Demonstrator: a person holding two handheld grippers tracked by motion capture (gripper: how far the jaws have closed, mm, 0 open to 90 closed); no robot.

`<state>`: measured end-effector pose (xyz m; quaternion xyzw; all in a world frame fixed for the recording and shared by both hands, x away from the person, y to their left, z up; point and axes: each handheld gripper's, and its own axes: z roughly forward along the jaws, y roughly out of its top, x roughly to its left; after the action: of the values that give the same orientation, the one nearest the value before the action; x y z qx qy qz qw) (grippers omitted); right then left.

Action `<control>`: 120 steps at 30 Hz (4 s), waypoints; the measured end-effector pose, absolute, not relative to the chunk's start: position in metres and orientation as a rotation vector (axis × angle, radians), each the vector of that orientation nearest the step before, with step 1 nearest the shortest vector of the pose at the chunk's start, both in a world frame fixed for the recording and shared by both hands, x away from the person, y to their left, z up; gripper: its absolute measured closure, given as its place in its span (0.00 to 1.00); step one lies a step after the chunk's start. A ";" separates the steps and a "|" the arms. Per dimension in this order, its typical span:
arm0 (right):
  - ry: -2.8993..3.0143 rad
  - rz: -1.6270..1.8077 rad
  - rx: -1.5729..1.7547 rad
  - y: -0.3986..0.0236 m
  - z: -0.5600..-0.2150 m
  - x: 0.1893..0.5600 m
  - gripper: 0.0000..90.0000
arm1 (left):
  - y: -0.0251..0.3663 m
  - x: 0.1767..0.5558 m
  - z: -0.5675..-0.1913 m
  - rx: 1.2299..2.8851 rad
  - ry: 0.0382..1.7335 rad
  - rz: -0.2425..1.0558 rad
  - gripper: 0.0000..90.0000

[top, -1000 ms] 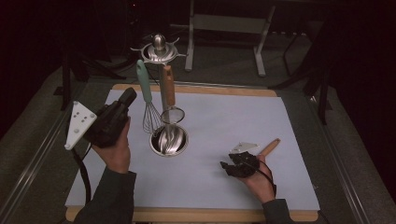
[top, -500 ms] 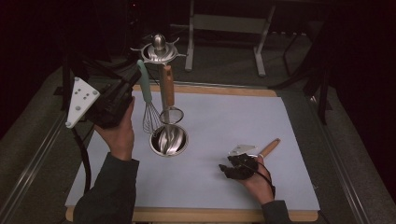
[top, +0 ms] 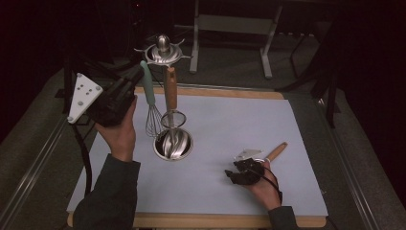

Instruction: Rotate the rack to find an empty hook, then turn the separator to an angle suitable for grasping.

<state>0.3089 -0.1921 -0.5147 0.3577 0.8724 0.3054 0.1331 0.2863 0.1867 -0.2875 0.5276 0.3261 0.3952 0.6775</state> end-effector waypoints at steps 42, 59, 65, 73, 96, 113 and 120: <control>2.544 0.845 1.043 -0.196 -0.520 0.309 0.55 | 0.206 0.340 -0.274 1.205 0.875 0.899 0.99; 2.537 0.846 1.046 -0.197 -0.518 0.309 0.55 | 0.208 0.341 -0.273 1.211 0.880 0.916 0.99; 2.538 0.845 1.047 -0.198 -0.518 0.309 0.54 | 0.212 0.337 -0.273 1.221 0.881 0.922 0.99; 2.534 0.847 1.052 -0.200 -0.518 0.310 0.54 | 0.217 0.335 -0.277 1.222 0.890 0.918 0.99; 2.433 0.909 1.117 -0.226 -0.499 0.313 0.54 | 0.232 0.327 -0.317 1.337 0.947 0.896 0.97; 2.297 0.966 1.253 -0.267 -0.485 0.316 0.57 | 0.252 0.322 -0.400 1.387 1.107 0.778 0.84; 2.252 0.933 1.296 -0.279 -0.485 0.317 0.68 | 0.256 0.316 -0.436 1.438 1.168 0.741 0.81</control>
<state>0.3173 -0.2788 -0.4855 0.4609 0.8010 0.3318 0.1895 0.3162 0.2557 -0.4361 0.6054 0.4918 0.3120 0.5425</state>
